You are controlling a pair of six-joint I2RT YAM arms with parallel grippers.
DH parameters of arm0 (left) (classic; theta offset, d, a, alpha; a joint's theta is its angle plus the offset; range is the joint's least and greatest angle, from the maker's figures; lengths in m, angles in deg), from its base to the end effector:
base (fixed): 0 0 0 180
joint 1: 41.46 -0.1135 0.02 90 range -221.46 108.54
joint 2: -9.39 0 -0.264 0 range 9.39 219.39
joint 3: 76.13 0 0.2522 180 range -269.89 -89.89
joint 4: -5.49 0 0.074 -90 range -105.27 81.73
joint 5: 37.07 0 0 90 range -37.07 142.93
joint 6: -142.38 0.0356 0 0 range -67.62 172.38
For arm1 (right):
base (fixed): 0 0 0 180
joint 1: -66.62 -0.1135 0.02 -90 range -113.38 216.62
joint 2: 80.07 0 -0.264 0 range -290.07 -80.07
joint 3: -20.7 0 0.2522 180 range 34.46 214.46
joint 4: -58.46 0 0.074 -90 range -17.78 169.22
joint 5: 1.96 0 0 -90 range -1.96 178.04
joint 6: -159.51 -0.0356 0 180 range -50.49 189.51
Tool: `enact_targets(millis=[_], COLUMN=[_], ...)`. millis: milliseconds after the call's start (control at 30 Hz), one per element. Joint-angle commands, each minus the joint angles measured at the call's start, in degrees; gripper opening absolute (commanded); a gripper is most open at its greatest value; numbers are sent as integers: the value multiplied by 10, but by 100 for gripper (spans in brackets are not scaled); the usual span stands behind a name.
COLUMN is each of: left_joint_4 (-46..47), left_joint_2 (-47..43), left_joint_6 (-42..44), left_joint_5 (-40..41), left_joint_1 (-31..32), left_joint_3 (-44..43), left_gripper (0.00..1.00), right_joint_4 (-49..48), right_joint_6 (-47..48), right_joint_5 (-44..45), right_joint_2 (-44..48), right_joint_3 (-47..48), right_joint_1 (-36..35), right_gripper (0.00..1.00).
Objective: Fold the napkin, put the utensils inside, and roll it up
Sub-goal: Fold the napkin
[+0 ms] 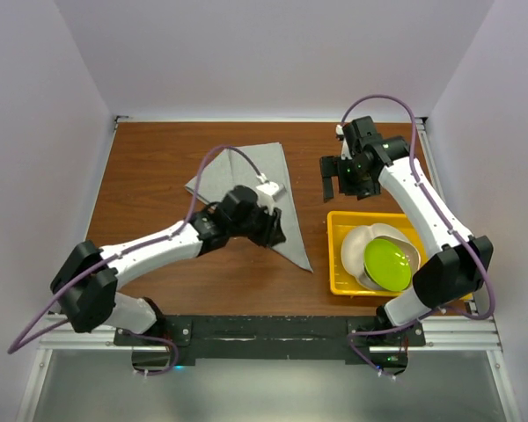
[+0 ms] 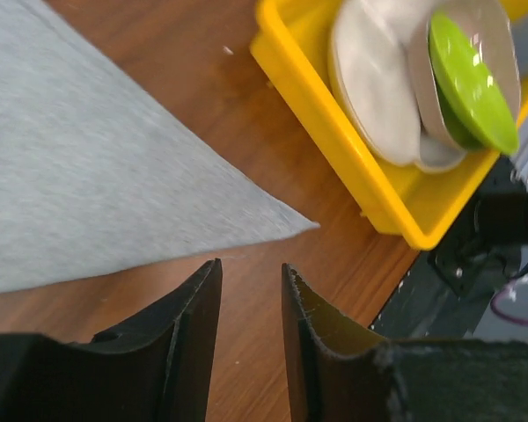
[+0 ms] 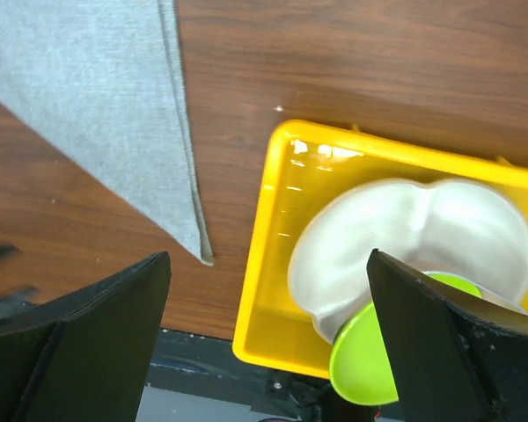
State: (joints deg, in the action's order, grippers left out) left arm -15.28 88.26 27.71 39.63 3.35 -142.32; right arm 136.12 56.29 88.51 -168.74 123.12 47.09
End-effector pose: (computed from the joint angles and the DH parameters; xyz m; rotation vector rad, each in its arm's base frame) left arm 0.2111 -0.2213 0.2573 0.5417 2.2292 -0.9211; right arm 0.2895 0.1024 0.3389 -0.1459 2.6937 0.1656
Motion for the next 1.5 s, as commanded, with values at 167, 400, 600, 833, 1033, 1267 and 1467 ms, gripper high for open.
enact_targets(millis=[167,400,600,833,1033,1267,1467], left_joint_4=[27,101,116,109,106,111,108], left_joint_2=[124,172,206,245,262,291,290], left_joint_6=[131,180,204,227,231,221,215], left_joint_5=[86,127,144,149,145,146,198], left_joint_1=[158,200,209,210,212,214,214], left_joint_3=[-43,-40,-60,-87,-87,-93,-90], left_gripper=[37,41,45,45,47,48,33], right_joint_4=[51,77,85,86,83,76,72], right_joint_6=[-65,-61,-57,-50,-44,-46,-48], right_joint_5=[23,28,21,11,6,-3,-3], right_joint_2=[59,95,118,118,118,121,123], right_joint_3=[80,93,66,70,65,54,45], right_joint_1=[4,11,14,17,19,20,20], right_gripper=[98,98,98,98,98,98,98])
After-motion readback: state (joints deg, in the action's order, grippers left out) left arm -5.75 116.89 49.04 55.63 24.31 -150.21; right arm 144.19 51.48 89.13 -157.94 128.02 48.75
